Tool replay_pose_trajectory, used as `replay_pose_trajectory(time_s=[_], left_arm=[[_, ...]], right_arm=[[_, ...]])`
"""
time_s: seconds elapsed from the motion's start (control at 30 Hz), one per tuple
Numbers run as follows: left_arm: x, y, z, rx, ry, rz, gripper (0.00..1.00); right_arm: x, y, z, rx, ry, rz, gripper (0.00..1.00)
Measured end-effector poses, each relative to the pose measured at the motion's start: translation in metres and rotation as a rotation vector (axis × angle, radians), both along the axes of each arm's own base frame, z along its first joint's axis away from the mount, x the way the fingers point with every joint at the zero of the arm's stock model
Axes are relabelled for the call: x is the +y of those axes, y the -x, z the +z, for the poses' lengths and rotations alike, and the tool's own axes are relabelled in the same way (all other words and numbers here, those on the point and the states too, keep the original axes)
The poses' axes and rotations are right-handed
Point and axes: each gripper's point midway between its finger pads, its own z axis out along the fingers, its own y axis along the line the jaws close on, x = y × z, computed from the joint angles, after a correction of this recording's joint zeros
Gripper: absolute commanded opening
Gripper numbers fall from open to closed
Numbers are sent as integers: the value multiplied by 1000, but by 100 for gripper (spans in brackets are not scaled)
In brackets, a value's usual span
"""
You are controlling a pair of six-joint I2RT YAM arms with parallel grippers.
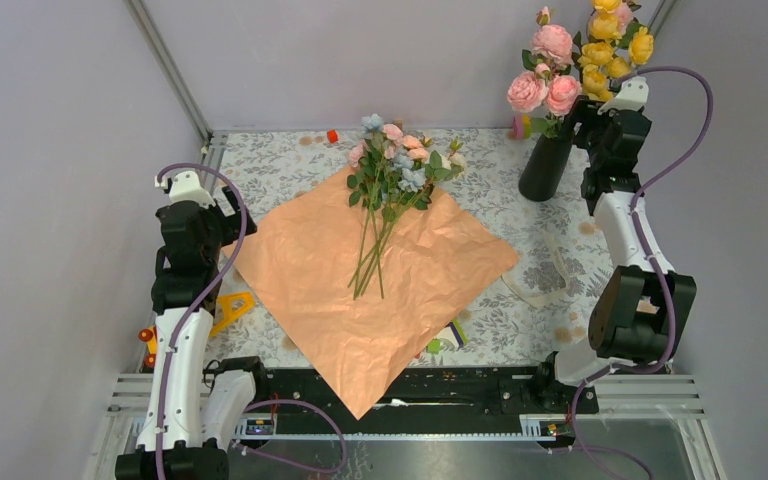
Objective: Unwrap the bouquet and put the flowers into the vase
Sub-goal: Insert the fake flower into the vase, then pick up the fake flower from the wrapping paper.
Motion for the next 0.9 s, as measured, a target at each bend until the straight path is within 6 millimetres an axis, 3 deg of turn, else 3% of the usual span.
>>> replay_pose_trajectory(time_s=[0.23, 0.57, 0.73, 0.9], left_arm=[[-3, -1, 0, -2, 10, -17, 98], [-15, -3, -7, 10, 30, -61, 96], [-49, -9, -18, 50, 79, -171, 96], [-100, -10, -31, 105, 194, -305, 96]], right_arm=[[10, 24, -4, 3, -26, 22, 99], [26, 89, 9, -63, -111, 20, 100], [43, 124, 13, -76, -212, 55, 95], [69, 147, -11, 4, -339, 129, 91]])
